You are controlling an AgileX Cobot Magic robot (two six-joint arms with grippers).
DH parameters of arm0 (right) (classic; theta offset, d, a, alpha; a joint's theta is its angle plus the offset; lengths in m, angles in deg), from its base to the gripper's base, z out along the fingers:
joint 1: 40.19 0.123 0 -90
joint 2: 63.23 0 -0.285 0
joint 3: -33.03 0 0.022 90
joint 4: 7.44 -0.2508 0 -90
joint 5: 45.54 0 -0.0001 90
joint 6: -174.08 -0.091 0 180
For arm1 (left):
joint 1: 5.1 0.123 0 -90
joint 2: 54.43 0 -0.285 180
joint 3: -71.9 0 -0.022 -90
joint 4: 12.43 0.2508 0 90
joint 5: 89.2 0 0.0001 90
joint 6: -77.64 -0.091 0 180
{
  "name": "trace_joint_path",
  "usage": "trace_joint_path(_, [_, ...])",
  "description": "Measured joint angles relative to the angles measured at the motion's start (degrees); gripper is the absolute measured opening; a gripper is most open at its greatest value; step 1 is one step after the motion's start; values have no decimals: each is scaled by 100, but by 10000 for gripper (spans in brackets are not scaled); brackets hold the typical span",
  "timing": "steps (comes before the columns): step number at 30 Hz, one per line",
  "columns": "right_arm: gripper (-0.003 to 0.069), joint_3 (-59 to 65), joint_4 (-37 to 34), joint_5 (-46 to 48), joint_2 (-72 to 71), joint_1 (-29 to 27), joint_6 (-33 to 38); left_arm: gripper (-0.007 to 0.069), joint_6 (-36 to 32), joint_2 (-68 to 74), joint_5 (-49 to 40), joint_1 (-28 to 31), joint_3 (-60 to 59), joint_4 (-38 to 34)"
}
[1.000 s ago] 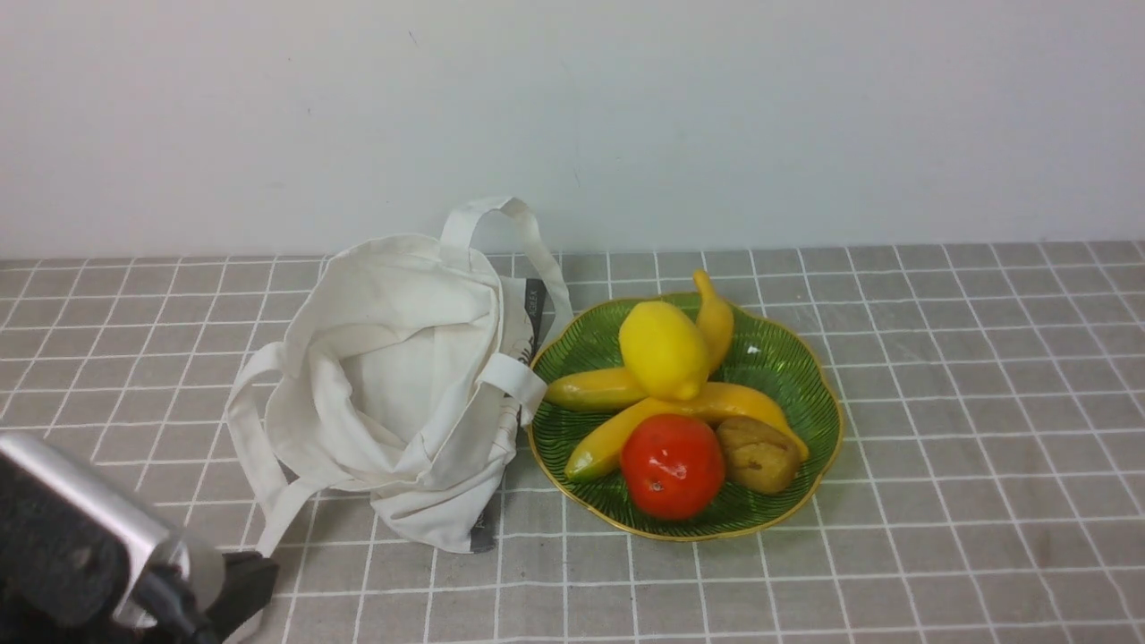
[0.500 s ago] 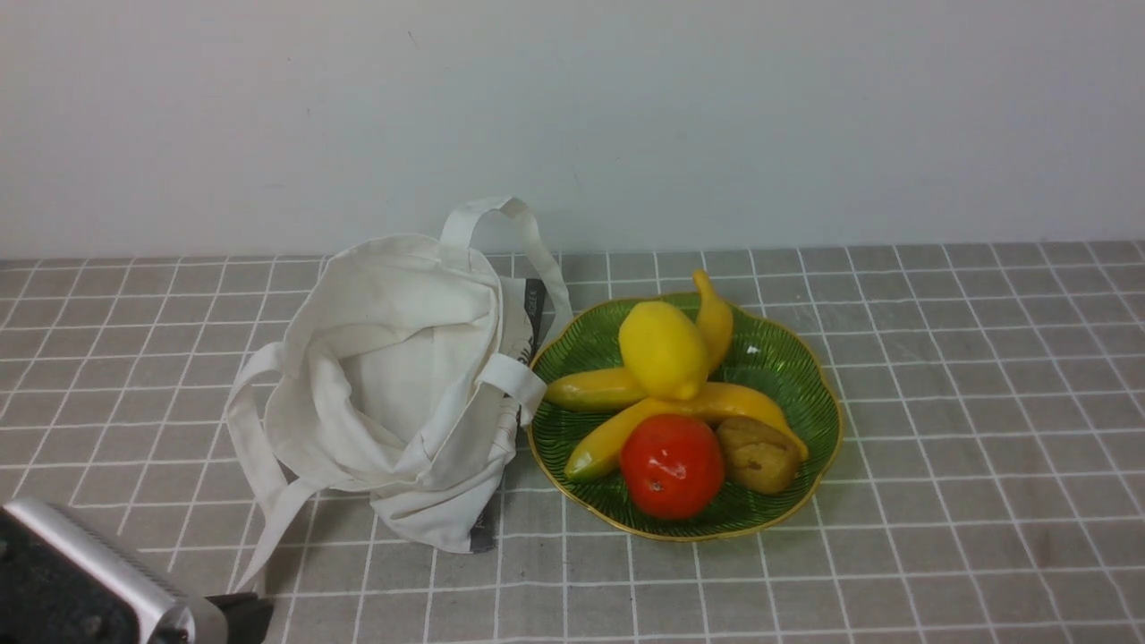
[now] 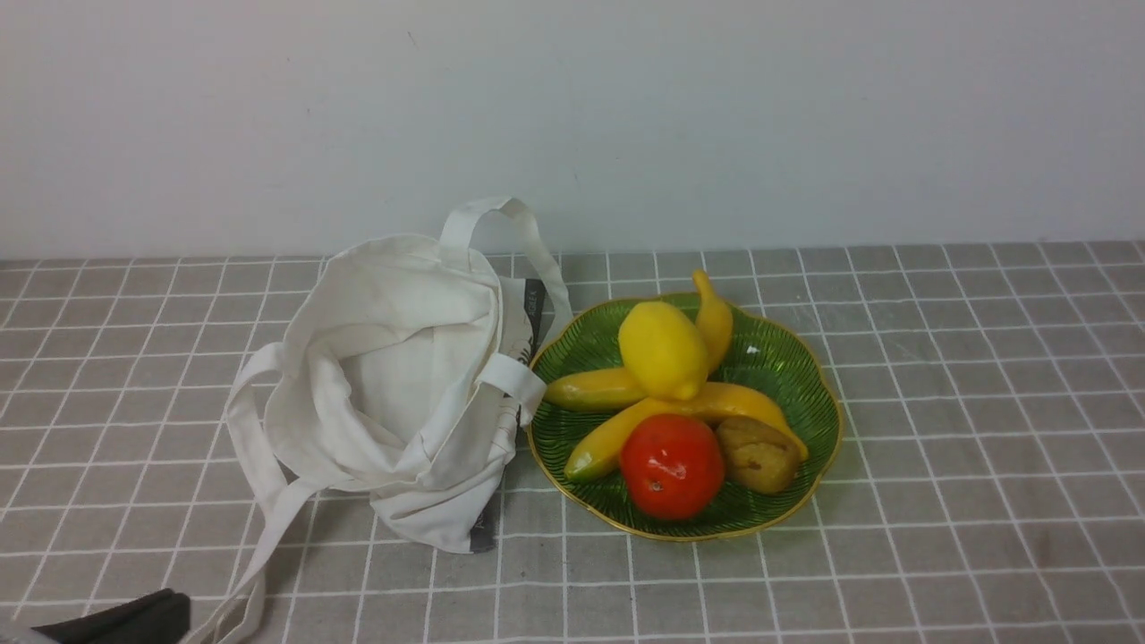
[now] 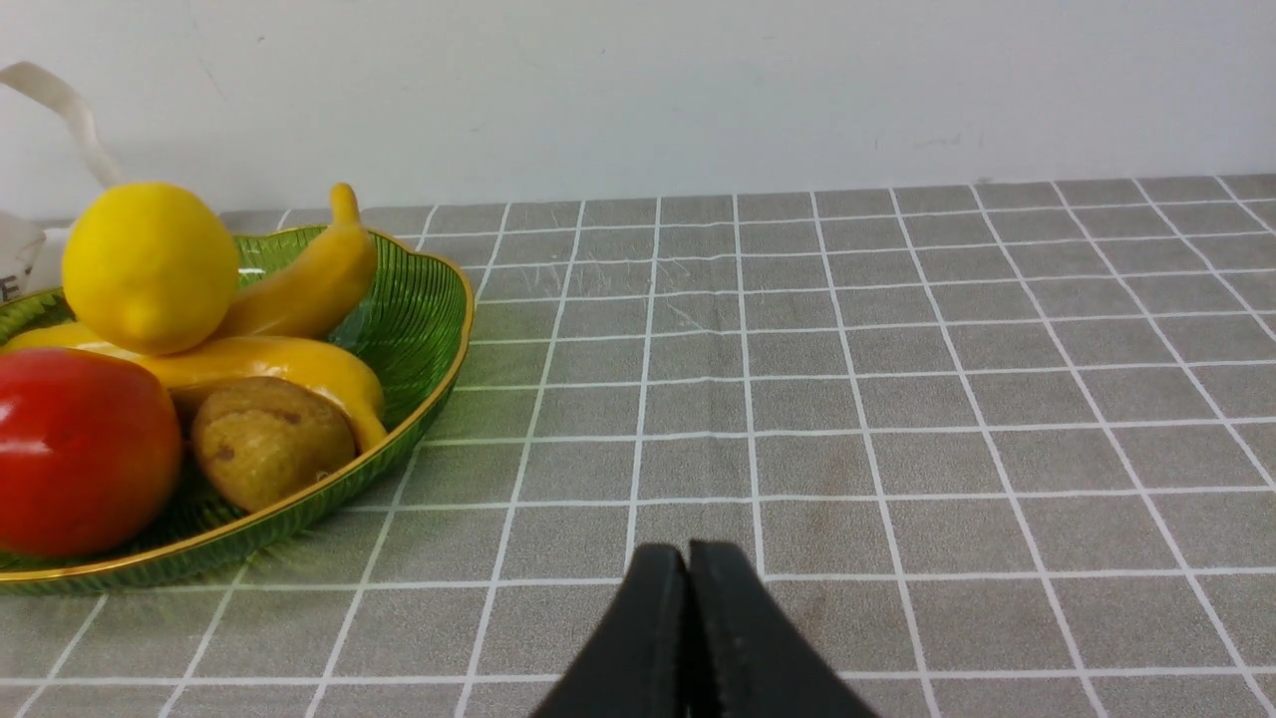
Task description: Take the fruit out of the bag on the grey coffee tablecloth and place them on the plate.
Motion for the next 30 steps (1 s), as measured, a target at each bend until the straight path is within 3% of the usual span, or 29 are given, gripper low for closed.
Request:
trace_joint_path(5, [-14, 0, 0, 0, 0, 0, 0, -8, -12, -1301, 378, 1249, -963, -146])
trace_joint_path(12, [-14, 0, 0, 0, 0, 0, 0, -8, -18, -1650, 424, 2232, -1276, -166])
trace_joint_path(30, [-14, 0, 0, 0, 0, 0, 0, -8, -56, -1650, 86, 2278, -1282, -148])
